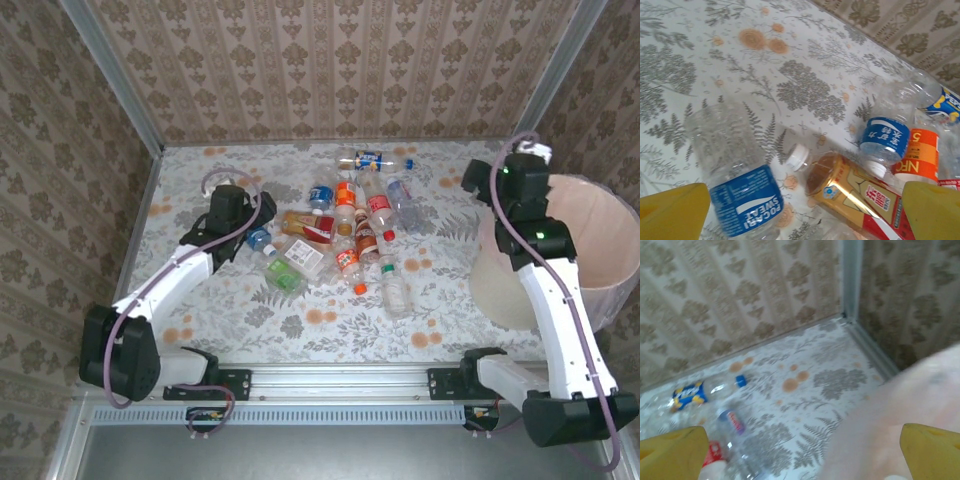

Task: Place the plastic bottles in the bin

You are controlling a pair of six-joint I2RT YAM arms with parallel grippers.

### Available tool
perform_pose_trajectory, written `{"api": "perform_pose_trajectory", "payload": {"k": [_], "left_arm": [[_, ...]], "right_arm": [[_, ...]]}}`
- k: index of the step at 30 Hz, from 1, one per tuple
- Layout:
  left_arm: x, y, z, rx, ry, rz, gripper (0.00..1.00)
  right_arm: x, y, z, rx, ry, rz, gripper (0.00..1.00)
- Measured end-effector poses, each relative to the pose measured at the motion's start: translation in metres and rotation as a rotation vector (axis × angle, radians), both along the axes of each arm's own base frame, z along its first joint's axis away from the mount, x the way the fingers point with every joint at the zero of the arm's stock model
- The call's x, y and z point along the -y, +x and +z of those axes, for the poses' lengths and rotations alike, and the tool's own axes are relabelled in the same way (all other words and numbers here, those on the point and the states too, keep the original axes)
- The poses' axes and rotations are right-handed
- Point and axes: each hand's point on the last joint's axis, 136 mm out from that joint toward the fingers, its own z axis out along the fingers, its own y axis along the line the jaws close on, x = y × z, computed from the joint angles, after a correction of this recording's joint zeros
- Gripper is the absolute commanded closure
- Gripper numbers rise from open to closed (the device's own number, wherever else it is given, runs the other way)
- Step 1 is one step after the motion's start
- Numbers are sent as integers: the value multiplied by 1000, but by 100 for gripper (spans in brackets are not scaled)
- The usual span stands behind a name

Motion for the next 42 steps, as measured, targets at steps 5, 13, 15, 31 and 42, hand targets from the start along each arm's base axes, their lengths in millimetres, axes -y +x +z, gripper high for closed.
{"api": "perform_pose_trajectory", "payload": {"k": [5, 13, 15, 31, 42], "left_arm": [[-11, -7, -2, -7, 1, 39, 0], [-25, -11, -10, -46, -7, 116, 0], [-27, -12, -13, -60, -10, 129, 0], [-36, -24, -37, -142, -29, 201, 0], [-45, -38, -45, -152, -8, 222, 0]], "right_arm": [[-23, 9, -20, -87, -12, 89, 0], [-115, 3, -47, -164, 57, 431, 0], [-131, -3, -69, -217, 71, 466, 0], [-187, -73, -245, -711, 127, 495, 2], [-188, -109, -305, -914, 82, 462, 7]]}}
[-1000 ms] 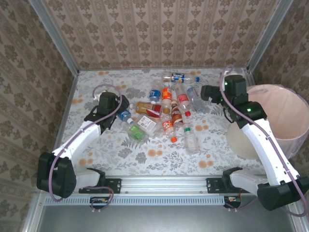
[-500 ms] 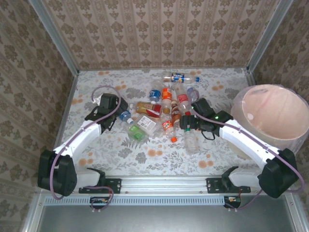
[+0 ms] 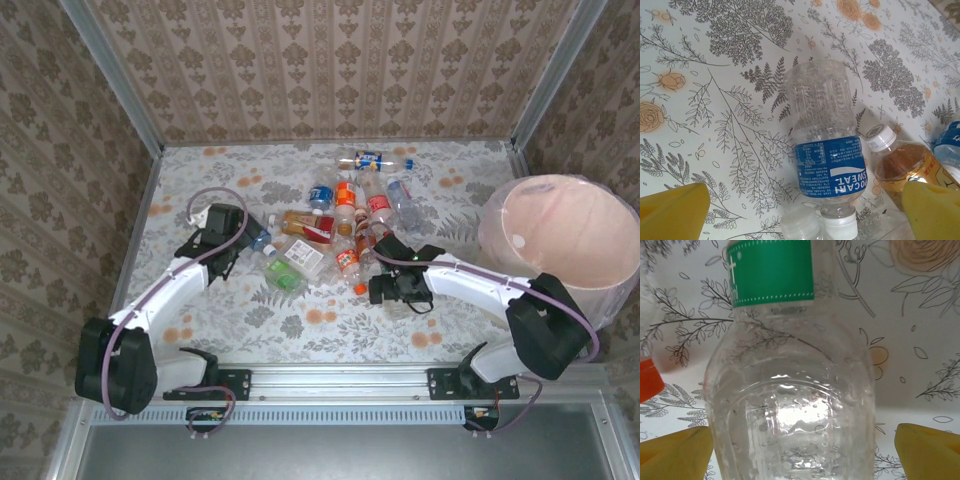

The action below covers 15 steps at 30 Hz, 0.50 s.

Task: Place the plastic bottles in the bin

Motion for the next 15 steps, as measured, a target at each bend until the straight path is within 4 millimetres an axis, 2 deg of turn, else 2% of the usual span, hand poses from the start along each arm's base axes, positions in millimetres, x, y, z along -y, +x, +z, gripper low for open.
{"api": "perform_pose_trajectory", "payload": {"k": [8, 15], "left_arm": [[2, 5, 7, 31, 11, -35, 0], [3, 5, 7, 32, 22, -55, 0]], "right_arm": [[1, -1, -13, -14, -12, -15, 14], [7, -3, -23, -10, -43, -20, 29]]}}
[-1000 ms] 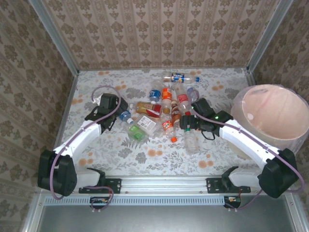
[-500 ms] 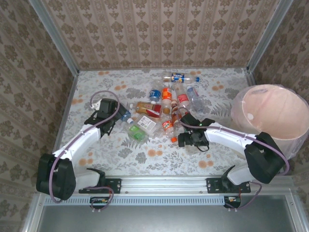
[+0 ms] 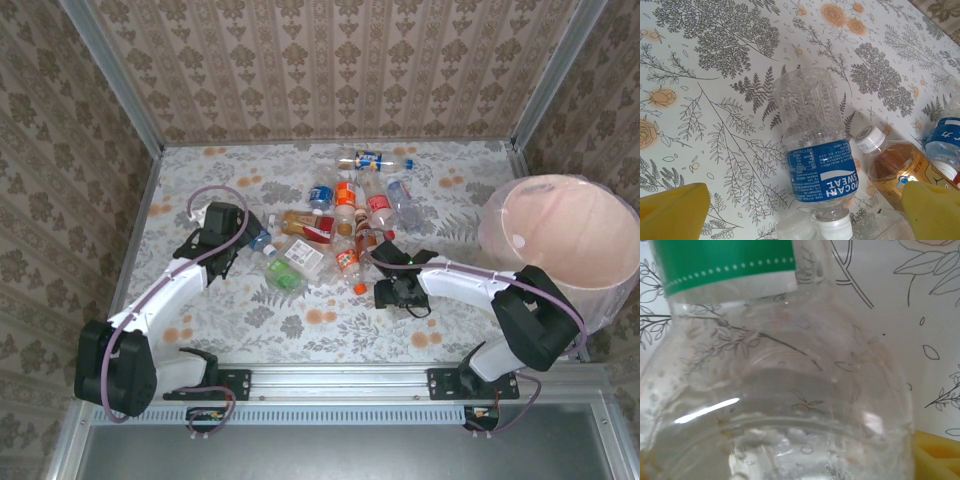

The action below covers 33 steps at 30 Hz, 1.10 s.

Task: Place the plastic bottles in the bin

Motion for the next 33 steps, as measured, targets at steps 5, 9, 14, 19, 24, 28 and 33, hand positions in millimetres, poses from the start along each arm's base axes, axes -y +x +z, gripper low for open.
{"api": "perform_pose_trajectory", "payload": {"k": [5, 9, 14, 19, 24, 28, 33], "left_arm": [[2, 1, 1, 5, -4, -14, 0], [4, 1, -2, -6, -8, -24, 0], [7, 1, -7, -22, -13, -34, 0], [10, 1, -10, -31, -22, -43, 0], [9, 2, -11, -39, -33, -35, 0], [10, 2, -11, -37, -44, -31, 0], [11, 4, -10, -29, -62, -19, 0]], "right_arm": [[4, 2, 1, 32, -11, -7, 39], [12, 0, 6, 67, -18, -16, 43], [18, 4, 29, 170, 16, -32, 45], [18, 11, 59, 289, 67, -34, 49], [20, 20, 83, 381, 72, -3, 51], [12, 39, 117, 473, 83, 19, 51], [-3, 69, 181, 643, 130, 55, 51]]}}
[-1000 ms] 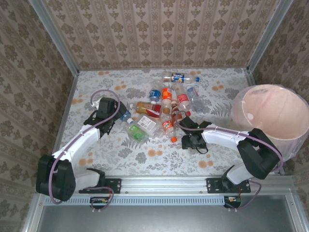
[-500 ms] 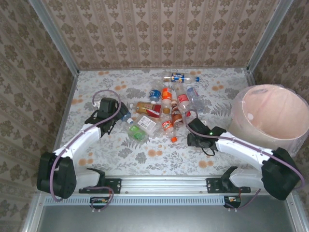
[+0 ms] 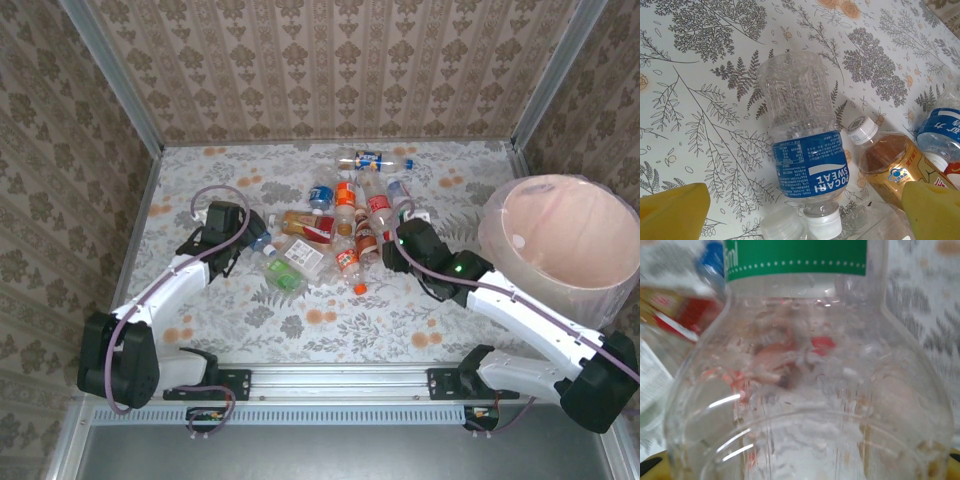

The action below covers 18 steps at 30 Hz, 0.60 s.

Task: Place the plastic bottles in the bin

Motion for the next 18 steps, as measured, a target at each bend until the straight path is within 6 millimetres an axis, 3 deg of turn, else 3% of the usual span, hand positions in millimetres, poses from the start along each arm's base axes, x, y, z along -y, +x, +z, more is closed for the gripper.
{"api": "perform_pose_trajectory", "payload": {"k": [5, 9, 14, 18], "left_arm": [[0, 0, 1, 2, -12, 10, 0], [0, 1, 1, 1, -18, 17, 0], [-2, 1, 1, 1, -26, 31, 0], [-2, 1, 1, 2, -32, 37, 0]], "right_arm": [[-6, 26, 66, 165, -7, 29, 51], [3, 41, 111, 270, -42, 34, 51], [33, 59, 166, 368, -93, -16, 52], [74, 64, 207, 404, -86, -84, 53]]}}
